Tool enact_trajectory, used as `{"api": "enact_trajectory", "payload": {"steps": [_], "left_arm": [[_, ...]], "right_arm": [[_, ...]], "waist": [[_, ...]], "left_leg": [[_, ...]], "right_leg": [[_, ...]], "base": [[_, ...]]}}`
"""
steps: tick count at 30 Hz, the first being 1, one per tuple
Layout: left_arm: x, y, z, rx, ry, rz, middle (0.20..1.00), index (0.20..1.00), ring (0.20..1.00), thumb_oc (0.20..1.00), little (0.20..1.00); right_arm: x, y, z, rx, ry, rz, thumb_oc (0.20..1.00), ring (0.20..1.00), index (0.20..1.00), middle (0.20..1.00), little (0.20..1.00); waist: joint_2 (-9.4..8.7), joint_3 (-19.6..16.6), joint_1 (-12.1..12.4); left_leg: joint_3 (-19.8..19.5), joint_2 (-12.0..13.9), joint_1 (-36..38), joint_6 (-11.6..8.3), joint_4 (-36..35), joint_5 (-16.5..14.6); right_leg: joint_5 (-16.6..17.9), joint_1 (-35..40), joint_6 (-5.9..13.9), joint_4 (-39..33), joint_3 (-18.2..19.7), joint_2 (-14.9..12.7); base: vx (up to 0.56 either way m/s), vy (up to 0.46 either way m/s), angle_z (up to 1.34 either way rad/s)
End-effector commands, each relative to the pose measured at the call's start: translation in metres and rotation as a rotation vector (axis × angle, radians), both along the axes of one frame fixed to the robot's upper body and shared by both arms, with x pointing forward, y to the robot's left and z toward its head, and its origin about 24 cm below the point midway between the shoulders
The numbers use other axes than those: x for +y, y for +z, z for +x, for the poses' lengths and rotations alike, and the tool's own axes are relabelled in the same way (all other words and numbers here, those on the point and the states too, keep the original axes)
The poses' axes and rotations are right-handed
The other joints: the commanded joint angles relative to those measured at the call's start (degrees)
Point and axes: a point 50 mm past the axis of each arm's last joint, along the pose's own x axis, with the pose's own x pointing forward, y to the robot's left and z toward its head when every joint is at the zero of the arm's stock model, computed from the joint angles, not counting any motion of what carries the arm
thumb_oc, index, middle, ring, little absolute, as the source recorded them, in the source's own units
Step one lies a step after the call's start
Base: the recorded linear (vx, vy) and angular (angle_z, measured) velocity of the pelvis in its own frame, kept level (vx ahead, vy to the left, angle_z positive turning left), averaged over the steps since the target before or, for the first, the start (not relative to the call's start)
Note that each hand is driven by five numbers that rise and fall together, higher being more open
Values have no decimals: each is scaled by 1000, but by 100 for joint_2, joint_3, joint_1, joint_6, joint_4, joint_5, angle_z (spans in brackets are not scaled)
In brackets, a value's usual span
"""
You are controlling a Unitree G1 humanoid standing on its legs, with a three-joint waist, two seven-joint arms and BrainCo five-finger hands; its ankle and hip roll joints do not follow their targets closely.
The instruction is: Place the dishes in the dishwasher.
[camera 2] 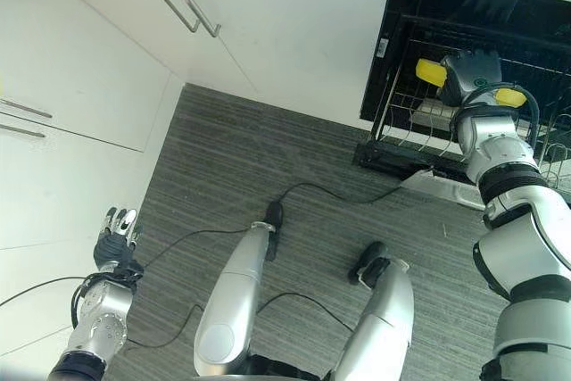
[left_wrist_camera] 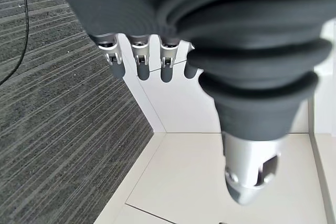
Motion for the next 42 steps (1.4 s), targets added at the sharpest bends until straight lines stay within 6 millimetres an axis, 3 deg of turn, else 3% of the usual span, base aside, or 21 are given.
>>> {"api": "enact_trajectory", "payload": {"steps": [1,6,7,10,14,15,16,32,36,38,39,42], "left_arm": [[21,13,-7,-51,60,50,1000,1000,1000,1000,1000],[22,13,-6,-55,65,46,1000,1000,1000,1000,1000],[22,13,-7,-55,67,44,1000,1000,1000,1000,1000],[23,10,-10,-48,74,43,1000,1000,1000,1000,1000],[24,7,-13,-38,74,42,1000,1000,1000,1000,1000],[24,6,-13,-37,77,42,1000,1000,1000,1000,1000],[25,3,-15,-33,80,44,1000,1000,1000,1000,1000],[26,0,-19,-1,75,60,1000,1000,1000,1000,1000],[24,-1,-19,10,82,54,1000,1000,1000,1000,1000],[24,-3,-21,23,90,52,1000,1000,1000,1000,1000],[24,-3,-23,31,94,57,1000,1000,1000,1000,1000],[26,0,-25,41,105,64,1000,1000,1000,1000,1000]], "right_arm": [[-9,-56,-4,260,-116,190,200,200,200,200,200],[-5,-62,-3,289,-104,173,200,200,200,200,200],[-2,-58,-2,264,-94,82,200,200,200,200,200],[1,-51,0,222,-91,28,200,200,200,200,200],[4,-60,0,250,-90,20,200,200,200,200,200],[6,-60,0,251,-87,9,294,294,294,294,294],[8,-66,1,264,-91,13,1000,1000,1000,1000,1000],[-8,-79,-10,194,-145,320,1000,1000,1000,1000,1000],[-10,-74,-11,65,-115,557,1000,1000,1000,1000,1000],[-14,-72,-14,-24,-102,772,1000,1000,1000,1000,1000],[-19,-71,-18,-74,-82,974,1000,1000,1000,1000,1000],[-22,-68,-23,-104,-49,1171,1000,1000,1000,1000,1000]], "waist": [[52,-95,109],[51,-95,76],[52,-95,71],[48,-95,69],[35,-96,59],[32,-96,58],[19,-96,63],[-96,-96,-29],[-112,-97,-89],[-144,-97,-133],[-217,-99,-177],[-343,-129,-236]], "left_leg": [[-273,-90,-134,105,423,-625],[-274,-70,-222,126,744,-771],[-269,-59,-270,140,899,-836],[-272,-44,-325,158,1142,-943],[-262,-24,-338,160,1297,-1013],[-266,-13,-353,157,1355,-1036],[-269,24,-355,148,1452,-1073],[-226,247,-121,70,1331,-1018],[-183,294,55,43,1113,-943],[-135,331,241,17,870,-846],[-75,357,501,-31,493,-694],[10,393,794,-95,9,-478]], "right_leg": [[-116,12,461,177,386,-171],[-195,-94,445,429,470,-203],[-230,-147,438,546,503,-216],[-298,-217,439,746,552,-254],[-342,-234,449,853,591,-252],[-358,-249,448,891,608,-253],[-389,-244,458,956,628,-262],[-310,-42,499,814,663,-239],[-251,110,514,649,671,-205],[-181,292,525,449,650,-175],[-71,567,552,107,589,-131],[98,887,572,-382,493,-61]], "base": [[-22,75,-7],[-4,34,0],[-4,18,4],[17,16,-2],[22,22,-1],[33,36,-1],[31,28,-1],[9,1,0],[37,20,-1],[95,26,-7],[100,14,-11],[71,-16,-14]]}}
